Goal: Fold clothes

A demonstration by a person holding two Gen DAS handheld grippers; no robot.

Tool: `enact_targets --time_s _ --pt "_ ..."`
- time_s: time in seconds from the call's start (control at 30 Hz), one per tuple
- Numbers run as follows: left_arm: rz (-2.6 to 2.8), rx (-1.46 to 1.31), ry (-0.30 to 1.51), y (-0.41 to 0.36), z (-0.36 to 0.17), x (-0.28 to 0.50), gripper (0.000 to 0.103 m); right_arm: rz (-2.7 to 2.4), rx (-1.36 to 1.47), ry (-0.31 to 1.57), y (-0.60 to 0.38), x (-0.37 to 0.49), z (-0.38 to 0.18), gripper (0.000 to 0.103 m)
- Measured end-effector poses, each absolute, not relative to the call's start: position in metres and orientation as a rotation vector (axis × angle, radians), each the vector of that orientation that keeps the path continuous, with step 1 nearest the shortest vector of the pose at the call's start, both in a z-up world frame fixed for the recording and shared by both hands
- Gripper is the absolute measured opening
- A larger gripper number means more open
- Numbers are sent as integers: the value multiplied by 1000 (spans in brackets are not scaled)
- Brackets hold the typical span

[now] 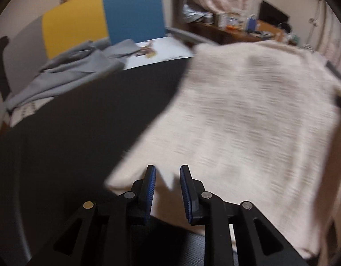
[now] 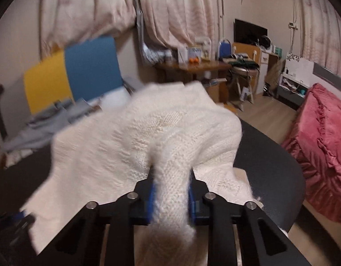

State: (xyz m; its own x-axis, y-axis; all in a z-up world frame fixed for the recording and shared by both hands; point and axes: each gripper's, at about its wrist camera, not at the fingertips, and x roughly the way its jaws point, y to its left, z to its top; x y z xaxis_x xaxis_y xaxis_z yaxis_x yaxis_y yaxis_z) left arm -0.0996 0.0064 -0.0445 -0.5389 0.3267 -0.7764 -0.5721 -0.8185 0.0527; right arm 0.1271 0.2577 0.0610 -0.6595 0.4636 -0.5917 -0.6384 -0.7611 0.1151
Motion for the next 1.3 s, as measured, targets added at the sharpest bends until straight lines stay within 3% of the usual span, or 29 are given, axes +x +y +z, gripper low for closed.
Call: enact_targets --time_s 0.07,0.13,0.23,0.27,0.33,0.4,0.5,0.73,0.9,1.03,1.23,1.3 --pt "2443 -1078 492 6 -54 -109 22 2431 -668 490 244 141 62 21" --pt "2464 -1087 545 6 -68 -106 24 2516 -617 411 211 149 62 14" --pt "2496 -1072 703 21 -74 -96 24 2615 -671 305 167 137 50 13" --pt "2498 -1056 774 28 -75 -93 22 2628 -716 305 159 128 42 13" --pt "2447 -1004 918 37 -79 -80 6 2645 -820 321 147 110 23 13" --pt "2403 -993 956 37 -77 -69 0 2624 -887 449 147 103 5 12" --pt "2316 -1078 789 24 -61 -58 0 2611 -898 654 150 98 -1 12" --pt "2329 -1189 500 -64 -53 -9 0 2823 -906 638 83 51 43 12" --pt "2401 -1290 120 -163 -55 32 0 2967 -1107 654 -4 8 23 12" --pt "2434 -1338 -173 -232 -54 54 3 3084 -1316 563 -90 -30 -2 12" --pt "2488 -1360 -328 -249 -59 76 9 3208 -1524 480 -164 -51 -22 13" --pt "2466 -1364 -362 -242 -58 74 15 3230 -1530 444 -170 -42 -21 22"
